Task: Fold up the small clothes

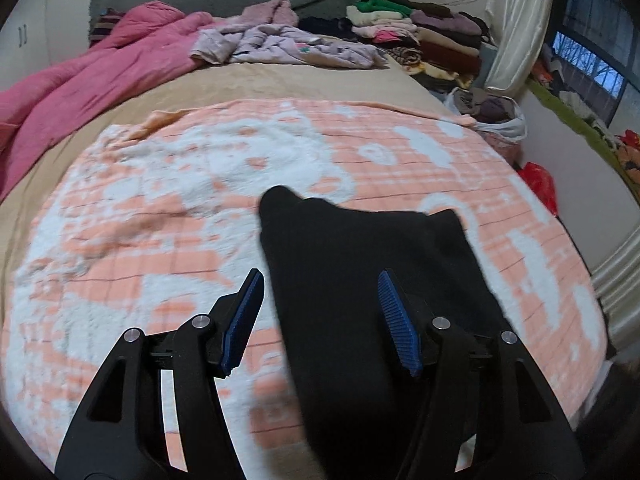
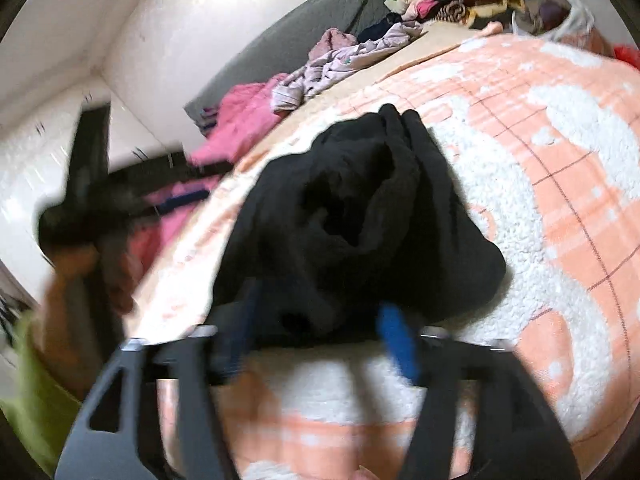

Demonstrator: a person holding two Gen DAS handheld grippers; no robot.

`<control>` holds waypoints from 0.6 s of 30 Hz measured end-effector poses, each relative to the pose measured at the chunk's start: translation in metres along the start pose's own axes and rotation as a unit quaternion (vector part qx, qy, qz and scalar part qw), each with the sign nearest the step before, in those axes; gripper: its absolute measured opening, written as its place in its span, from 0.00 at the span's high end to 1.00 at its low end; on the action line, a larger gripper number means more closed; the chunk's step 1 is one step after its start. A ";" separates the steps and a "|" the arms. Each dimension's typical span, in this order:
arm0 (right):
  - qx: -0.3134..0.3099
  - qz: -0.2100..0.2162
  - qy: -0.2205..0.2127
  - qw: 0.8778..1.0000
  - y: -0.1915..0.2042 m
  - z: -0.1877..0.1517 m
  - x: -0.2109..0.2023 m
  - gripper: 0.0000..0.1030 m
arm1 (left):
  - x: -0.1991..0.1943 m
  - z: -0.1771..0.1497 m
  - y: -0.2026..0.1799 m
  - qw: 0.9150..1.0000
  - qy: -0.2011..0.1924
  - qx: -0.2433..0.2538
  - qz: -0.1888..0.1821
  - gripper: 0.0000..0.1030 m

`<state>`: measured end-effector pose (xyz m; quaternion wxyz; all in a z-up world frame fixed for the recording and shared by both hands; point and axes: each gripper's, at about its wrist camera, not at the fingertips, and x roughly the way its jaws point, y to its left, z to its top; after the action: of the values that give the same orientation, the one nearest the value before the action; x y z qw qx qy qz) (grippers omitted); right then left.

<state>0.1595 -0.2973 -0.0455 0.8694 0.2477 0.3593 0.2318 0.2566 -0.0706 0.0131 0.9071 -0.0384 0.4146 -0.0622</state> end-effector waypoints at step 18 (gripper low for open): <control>0.020 0.015 0.086 0.996 -0.014 0.057 0.035 0.12 | -0.002 -0.011 0.019 1.000 0.003 -0.001 0.004 0.49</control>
<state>0.2275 -0.3032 -0.0364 0.8267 0.2495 0.4334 0.2580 0.2489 -0.0518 0.0052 0.9063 -0.0369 0.4171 -0.0581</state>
